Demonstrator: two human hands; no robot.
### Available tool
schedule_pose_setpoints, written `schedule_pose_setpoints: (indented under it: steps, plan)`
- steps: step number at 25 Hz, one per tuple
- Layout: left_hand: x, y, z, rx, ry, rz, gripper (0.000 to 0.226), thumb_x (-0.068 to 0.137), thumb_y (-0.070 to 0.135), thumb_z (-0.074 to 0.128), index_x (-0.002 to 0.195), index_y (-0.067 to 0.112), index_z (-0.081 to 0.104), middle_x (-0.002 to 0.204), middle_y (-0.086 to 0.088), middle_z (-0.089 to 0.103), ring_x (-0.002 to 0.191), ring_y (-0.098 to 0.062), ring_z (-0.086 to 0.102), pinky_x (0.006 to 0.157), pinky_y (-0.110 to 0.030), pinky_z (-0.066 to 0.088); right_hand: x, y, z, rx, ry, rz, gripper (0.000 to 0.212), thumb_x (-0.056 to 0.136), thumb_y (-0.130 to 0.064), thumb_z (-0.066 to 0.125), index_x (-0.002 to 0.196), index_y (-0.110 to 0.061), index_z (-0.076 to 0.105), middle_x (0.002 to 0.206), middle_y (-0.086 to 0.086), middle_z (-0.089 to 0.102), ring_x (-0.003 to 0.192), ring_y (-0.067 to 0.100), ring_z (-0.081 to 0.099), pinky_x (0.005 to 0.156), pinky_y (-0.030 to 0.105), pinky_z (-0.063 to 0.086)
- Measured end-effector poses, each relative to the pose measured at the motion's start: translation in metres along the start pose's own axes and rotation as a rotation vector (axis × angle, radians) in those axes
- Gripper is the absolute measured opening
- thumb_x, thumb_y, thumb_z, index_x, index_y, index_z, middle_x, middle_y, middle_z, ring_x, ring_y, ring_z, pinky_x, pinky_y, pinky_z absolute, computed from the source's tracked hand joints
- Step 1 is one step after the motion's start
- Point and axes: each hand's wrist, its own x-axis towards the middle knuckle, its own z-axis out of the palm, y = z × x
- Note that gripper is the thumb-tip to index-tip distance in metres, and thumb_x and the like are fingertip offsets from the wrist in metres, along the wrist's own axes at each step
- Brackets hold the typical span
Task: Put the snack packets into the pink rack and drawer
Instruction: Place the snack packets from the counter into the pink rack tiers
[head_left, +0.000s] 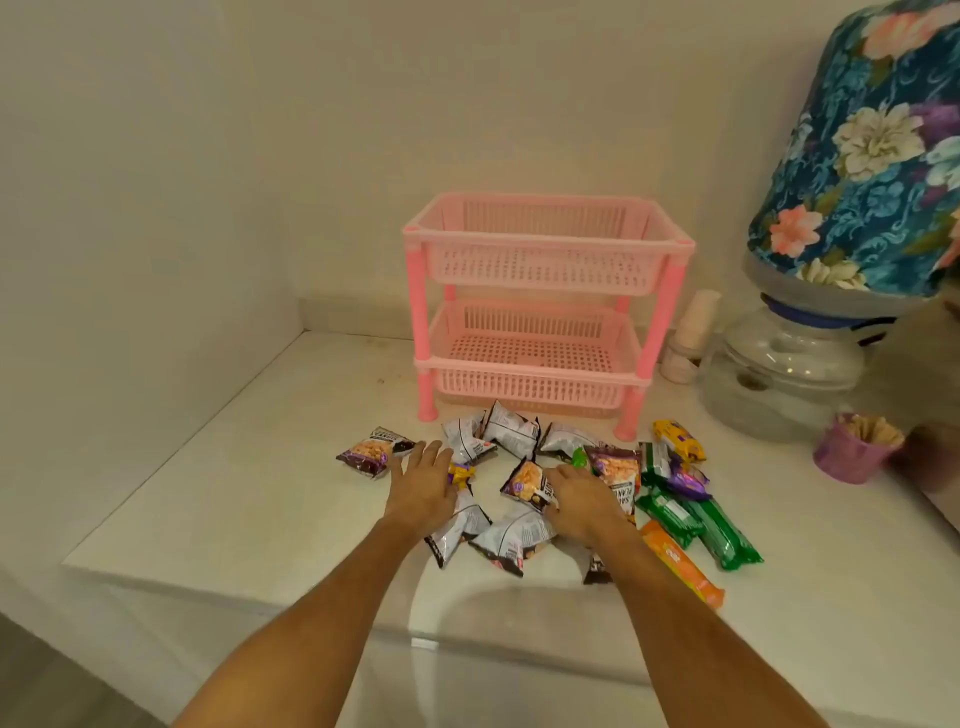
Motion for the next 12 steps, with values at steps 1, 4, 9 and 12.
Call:
schedule_pose_setpoints:
  steps: [1, 4, 9, 12]
  plan:
    - [0.005, -0.002, -0.001, -0.022, 0.000, -0.048, 0.056, 0.092, 0.028, 0.049, 0.144, 0.017, 0.032, 0.156, -0.004, 0.025, 0.146, -0.025, 0.015, 0.117, -0.056, 0.013, 0.007, 0.000, 0.001, 0.022, -0.011, -0.003, 0.056, 0.088, -0.030, 0.055, 0.139, -0.014, 0.039, 0.138, 0.008, 0.048, 0.125, 0.028, 0.044, 0.102, 0.040, 0.041]
    - [0.019, -0.008, -0.002, -0.077, -0.024, -0.143, 0.061, 0.088, 0.029, 0.054, 0.144, 0.016, 0.033, 0.153, -0.006, 0.030, 0.142, -0.027, 0.023, 0.115, -0.056, 0.019, 0.029, 0.003, 0.004, 0.057, -0.067, -0.022, 0.063, 0.086, -0.028, 0.057, 0.143, -0.014, 0.035, 0.144, 0.010, 0.042, 0.130, 0.029, 0.040, 0.100, 0.040, 0.043]
    - [0.046, -0.020, 0.005, 0.018, -0.223, -0.108, 0.076, 0.076, 0.042, 0.067, 0.141, 0.017, 0.035, 0.145, -0.002, 0.040, 0.136, -0.026, 0.031, 0.111, -0.058, 0.023, 0.068, 0.010, 0.018, 0.011, -0.207, -0.045, 0.074, 0.083, -0.036, 0.063, 0.143, -0.010, 0.030, 0.143, 0.015, 0.040, 0.129, 0.034, 0.041, 0.101, 0.043, 0.044]
    - [0.063, -0.018, 0.007, 0.097, -0.307, -0.063, 0.068, 0.077, 0.031, 0.067, 0.137, 0.018, 0.038, 0.142, -0.002, 0.044, 0.133, -0.026, 0.034, 0.109, -0.056, 0.023, 0.086, 0.018, 0.022, -0.005, -0.270, -0.038, 0.081, 0.079, -0.045, 0.064, 0.143, -0.009, 0.029, 0.139, 0.015, 0.046, 0.124, 0.034, 0.048, 0.098, 0.043, 0.046]
